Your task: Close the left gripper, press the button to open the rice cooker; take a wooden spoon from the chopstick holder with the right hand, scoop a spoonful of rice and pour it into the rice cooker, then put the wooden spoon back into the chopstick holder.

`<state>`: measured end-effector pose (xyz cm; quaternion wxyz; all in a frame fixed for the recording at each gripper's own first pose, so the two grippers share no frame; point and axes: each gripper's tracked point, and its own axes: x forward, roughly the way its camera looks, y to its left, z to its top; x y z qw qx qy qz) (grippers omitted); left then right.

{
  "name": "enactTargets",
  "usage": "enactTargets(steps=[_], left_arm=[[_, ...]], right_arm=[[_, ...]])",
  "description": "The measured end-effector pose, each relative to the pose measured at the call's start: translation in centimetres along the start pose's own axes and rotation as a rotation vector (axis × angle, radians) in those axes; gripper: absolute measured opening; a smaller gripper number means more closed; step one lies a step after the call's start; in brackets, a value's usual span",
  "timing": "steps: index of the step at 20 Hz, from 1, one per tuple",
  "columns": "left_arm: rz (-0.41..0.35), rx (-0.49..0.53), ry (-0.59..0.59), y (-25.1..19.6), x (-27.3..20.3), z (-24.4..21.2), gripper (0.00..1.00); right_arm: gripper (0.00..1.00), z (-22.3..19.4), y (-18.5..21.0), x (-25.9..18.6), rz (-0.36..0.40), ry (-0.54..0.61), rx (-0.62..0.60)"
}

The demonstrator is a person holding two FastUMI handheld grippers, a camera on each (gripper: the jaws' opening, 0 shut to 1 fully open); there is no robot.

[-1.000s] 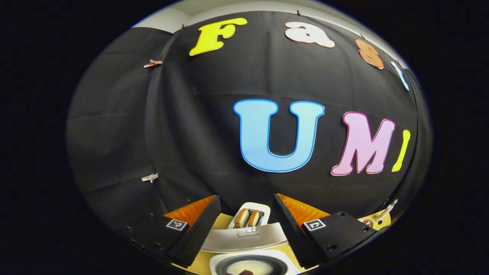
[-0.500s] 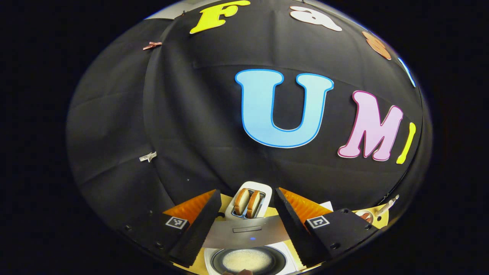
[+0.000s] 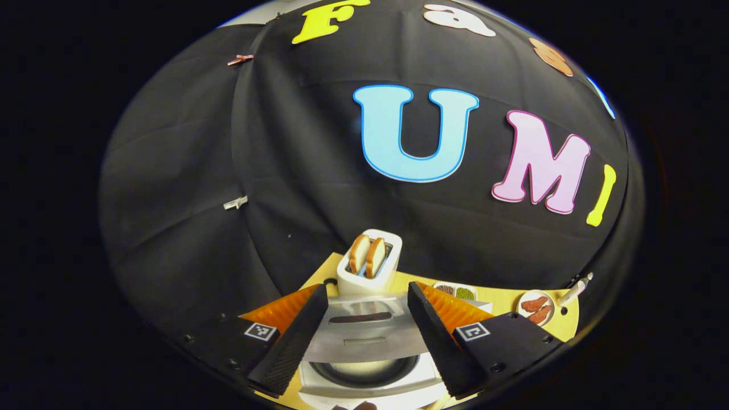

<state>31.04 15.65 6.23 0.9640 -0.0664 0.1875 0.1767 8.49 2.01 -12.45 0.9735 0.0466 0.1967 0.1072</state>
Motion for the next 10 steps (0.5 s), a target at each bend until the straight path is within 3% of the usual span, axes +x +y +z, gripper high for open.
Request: enactTargets(steps=[10], left_arm=[[0.063,0.026,0.043,-0.4,-1.3,-11.6,1.0]], right_arm=[[0.99,-1.3,-0.1,0.4,0.068,0.065,-0.014]])
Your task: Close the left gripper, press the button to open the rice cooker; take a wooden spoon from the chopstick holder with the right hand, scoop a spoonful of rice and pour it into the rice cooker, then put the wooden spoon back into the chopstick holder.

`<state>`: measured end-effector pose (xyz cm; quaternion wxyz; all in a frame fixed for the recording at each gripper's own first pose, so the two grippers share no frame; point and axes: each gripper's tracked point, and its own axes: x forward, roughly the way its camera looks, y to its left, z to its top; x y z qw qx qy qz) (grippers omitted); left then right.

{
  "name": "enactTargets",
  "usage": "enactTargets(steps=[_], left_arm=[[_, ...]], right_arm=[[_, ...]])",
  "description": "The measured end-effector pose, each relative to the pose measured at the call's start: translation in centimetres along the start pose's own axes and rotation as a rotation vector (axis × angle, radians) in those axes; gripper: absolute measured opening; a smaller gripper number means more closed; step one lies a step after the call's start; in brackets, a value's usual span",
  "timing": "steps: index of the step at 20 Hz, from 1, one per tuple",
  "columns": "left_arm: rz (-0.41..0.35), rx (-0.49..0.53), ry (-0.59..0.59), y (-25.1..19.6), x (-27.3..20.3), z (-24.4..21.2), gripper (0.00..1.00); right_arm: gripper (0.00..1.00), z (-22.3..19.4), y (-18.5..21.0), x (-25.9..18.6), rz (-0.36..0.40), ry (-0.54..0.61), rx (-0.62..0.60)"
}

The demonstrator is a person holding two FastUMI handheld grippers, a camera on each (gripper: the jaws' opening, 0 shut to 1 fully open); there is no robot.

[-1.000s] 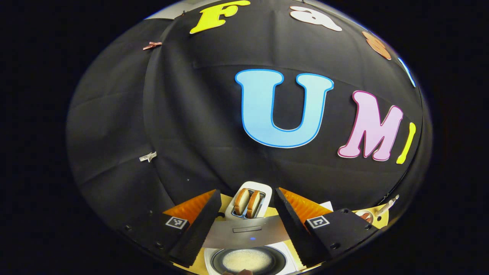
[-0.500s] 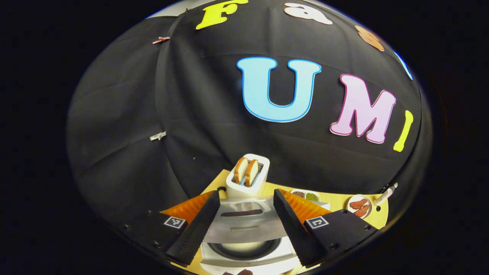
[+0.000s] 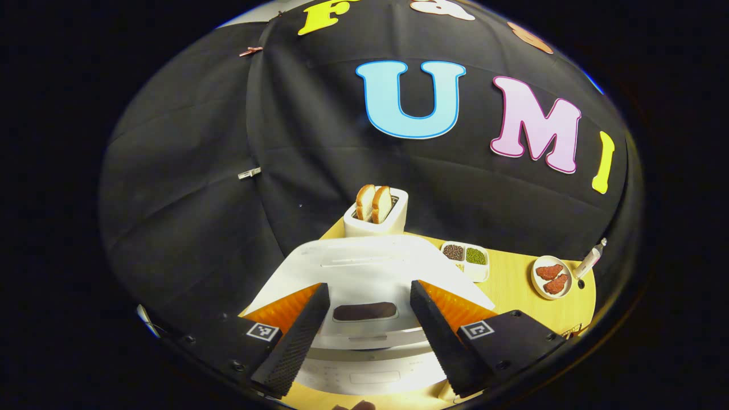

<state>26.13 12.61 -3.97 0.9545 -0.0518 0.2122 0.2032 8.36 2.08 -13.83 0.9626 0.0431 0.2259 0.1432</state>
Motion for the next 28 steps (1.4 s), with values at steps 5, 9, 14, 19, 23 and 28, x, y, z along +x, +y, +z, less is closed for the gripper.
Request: enactTargets(steps=[5,9,14,19,23,28], left_arm=[[-0.005,0.004,0.057,-0.3,1.4,-4.7,1.0],[0.002,0.031,0.045,-0.5,2.0,-6.2,1.0],[-0.026,0.036,0.061,-0.6,2.2,-6.2,1.0],[-0.1,0.007,-0.017,-2.5,-1.9,-4.6,0.99],[-0.158,0.108,-0.259,-4.2,-10.5,0.9,0.98],[-0.29,-0.031,-0.3,-8.4,-19.8,-1.9,0.97]], right_arm=[[0.99,-0.4,-0.4,0.1,0.007,0.018,-0.003],[0.99,-0.5,-0.8,-0.1,-0.001,0.022,-0.004],[0.99,-0.6,-1.7,-0.1,-0.019,0.022,0.002],[0.99,1.6,-2.3,0.6,-0.029,-0.016,-0.003],[0.99,6.2,-2.6,1.1,-0.028,-0.091,-0.024],[0.99,12.9,-2.1,-0.5,0.004,-0.244,-0.084]])
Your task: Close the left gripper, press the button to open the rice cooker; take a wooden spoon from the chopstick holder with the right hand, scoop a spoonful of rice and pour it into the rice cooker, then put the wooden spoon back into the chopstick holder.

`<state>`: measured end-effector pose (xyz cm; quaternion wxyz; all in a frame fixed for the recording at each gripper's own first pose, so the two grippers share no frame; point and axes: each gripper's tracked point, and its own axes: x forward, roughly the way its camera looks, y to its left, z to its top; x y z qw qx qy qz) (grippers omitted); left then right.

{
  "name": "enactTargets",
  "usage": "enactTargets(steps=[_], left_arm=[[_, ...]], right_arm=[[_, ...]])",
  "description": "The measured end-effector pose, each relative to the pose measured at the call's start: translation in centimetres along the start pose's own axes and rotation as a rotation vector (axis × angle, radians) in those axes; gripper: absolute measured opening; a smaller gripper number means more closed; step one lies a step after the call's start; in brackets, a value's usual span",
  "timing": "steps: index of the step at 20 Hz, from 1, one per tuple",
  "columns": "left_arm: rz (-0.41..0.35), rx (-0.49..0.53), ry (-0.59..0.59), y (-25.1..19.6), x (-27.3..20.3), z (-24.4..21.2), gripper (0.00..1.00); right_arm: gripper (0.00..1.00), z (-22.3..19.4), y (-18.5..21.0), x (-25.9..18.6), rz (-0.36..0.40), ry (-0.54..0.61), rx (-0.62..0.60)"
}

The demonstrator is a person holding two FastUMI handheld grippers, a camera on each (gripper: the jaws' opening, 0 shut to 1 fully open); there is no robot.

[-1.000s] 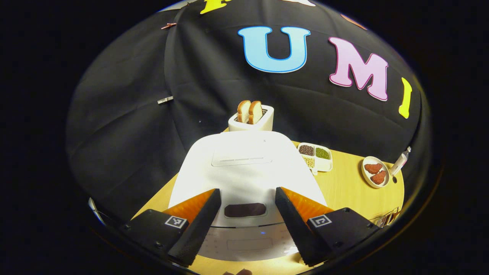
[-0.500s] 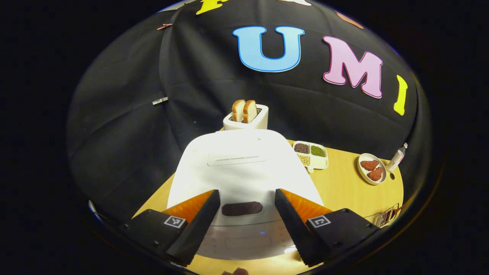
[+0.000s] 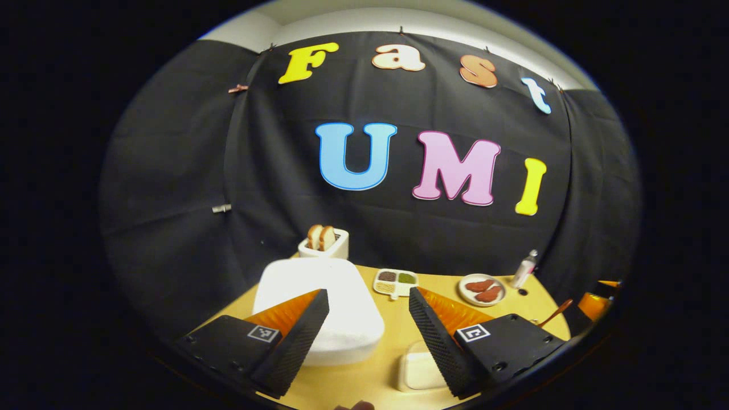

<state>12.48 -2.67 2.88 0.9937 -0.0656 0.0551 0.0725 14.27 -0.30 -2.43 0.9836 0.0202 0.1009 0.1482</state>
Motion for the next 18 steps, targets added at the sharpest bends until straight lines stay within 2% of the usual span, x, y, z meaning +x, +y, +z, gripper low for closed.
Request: enactTargets(steps=[3,6,10,12,14,18], left_arm=[[0.029,-0.007,-0.027,-1.2,-4.3,-1.3,0.96],[0.031,-0.001,-0.075,-1.6,-7.3,-0.7,0.95],[-0.018,0.087,-0.118,-0.7,-9.7,-0.2,0.95],[-0.058,0.094,-0.139,-0.4,-10.7,0.1,0.96],[-0.051,0.092,-0.149,0.9,-11.6,-0.1,0.95],[-0.091,0.078,-0.131,1.0,-13.8,-2.3,0.95]], right_arm=[[0.99,1.2,-0.2,-1.4,0.024,-0.016,-0.016],[0.98,0.9,0.1,-3.8,0.022,-0.009,-0.008],[0.98,0.8,0.4,-7.3,-0.075,-0.028,0.02],[0.98,-0.1,1.7,-9.1,-0.099,-0.025,0.055],[0.98,-0.8,2.3,-10.3,-0.112,-0.033,0.067],[0.98,-2.1,3.3,-12.4,-0.153,-0.031,0.07]])
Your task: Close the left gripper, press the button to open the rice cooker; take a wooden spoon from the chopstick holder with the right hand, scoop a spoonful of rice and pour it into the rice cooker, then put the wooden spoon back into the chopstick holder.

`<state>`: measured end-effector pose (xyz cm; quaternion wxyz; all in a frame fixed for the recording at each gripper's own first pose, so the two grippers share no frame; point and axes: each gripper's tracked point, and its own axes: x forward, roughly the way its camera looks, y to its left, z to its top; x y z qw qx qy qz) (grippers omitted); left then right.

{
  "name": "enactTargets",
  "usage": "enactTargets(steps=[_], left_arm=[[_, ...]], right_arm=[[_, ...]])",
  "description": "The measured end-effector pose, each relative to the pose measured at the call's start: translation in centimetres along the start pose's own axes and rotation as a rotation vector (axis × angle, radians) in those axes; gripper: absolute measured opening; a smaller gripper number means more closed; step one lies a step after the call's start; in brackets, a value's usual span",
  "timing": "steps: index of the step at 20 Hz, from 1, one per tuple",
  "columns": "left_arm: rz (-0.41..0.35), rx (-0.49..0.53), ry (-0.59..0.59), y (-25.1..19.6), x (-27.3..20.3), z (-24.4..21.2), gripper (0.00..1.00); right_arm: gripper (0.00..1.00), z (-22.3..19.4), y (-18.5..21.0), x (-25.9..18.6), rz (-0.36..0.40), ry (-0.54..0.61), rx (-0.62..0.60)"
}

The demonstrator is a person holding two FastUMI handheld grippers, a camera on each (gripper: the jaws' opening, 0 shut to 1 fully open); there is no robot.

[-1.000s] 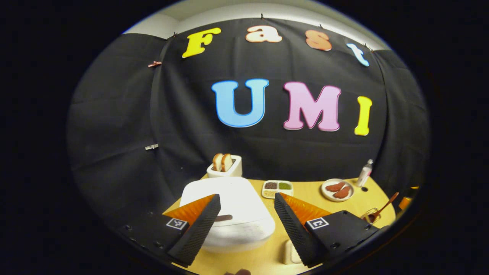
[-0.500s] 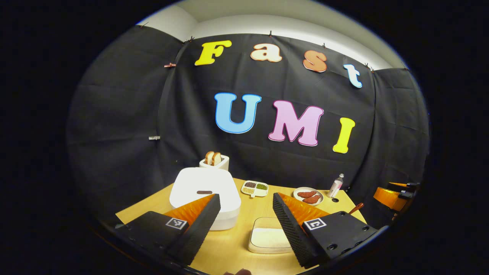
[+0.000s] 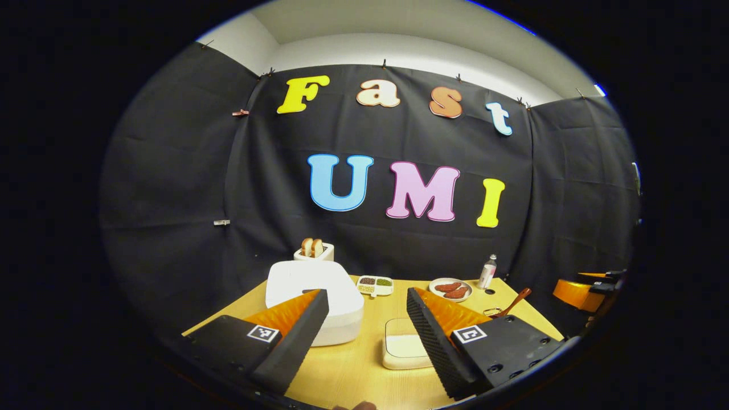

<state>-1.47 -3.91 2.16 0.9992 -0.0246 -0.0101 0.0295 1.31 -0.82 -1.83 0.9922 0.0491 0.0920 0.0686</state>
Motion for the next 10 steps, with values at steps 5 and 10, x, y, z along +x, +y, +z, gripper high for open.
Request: enactTargets(steps=[5,10], left_arm=[[-0.057,0.082,0.015,0.2,-1.4,-1.6,0.95],[-0.075,0.065,0.003,0.1,-1.3,-1.0,0.95]], right_arm=[[0.99,-0.7,0.9,-2.2,-0.019,0.0,0.003],[0.98,-0.3,0.7,-3.5,-0.04,-0.01,-0.004]])
